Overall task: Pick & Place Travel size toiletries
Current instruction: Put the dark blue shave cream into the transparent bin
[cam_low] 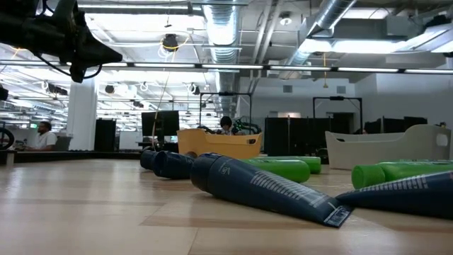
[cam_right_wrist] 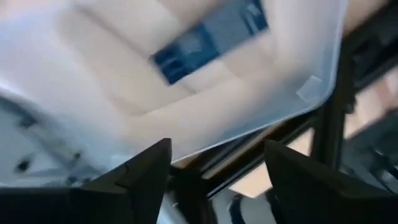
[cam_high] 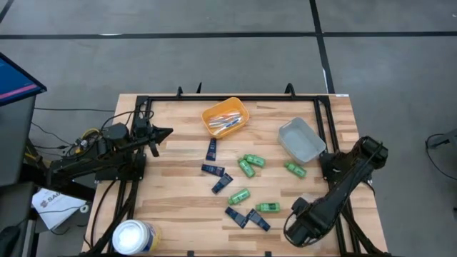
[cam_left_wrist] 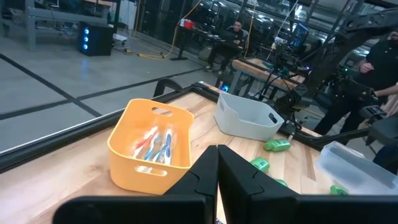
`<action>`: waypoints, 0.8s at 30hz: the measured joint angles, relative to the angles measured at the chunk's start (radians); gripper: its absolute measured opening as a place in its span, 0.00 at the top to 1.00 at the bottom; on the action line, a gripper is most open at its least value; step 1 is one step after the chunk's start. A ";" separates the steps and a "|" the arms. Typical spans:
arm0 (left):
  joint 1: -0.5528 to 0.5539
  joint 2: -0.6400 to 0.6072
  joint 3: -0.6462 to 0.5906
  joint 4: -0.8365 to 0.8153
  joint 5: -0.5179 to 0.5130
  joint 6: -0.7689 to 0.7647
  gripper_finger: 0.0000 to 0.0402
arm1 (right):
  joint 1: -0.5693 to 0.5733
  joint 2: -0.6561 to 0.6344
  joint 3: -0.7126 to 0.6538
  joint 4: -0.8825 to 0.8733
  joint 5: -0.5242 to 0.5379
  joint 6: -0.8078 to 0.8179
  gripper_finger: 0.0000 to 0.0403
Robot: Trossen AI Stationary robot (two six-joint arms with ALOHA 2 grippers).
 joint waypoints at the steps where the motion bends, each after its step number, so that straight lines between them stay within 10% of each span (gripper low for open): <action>1: 0.000 0.000 0.000 0.000 0.000 0.000 0.99 | -0.019 -0.016 0.014 0.008 0.015 -0.006 0.37; 9: 0.000 0.000 0.000 0.000 0.001 0.000 1.00 | -0.210 -0.042 0.152 0.140 0.101 -0.106 0.37; 24: 0.000 0.000 0.000 0.000 0.004 0.000 1.00 | -0.273 0.297 0.380 0.251 0.096 -0.293 0.37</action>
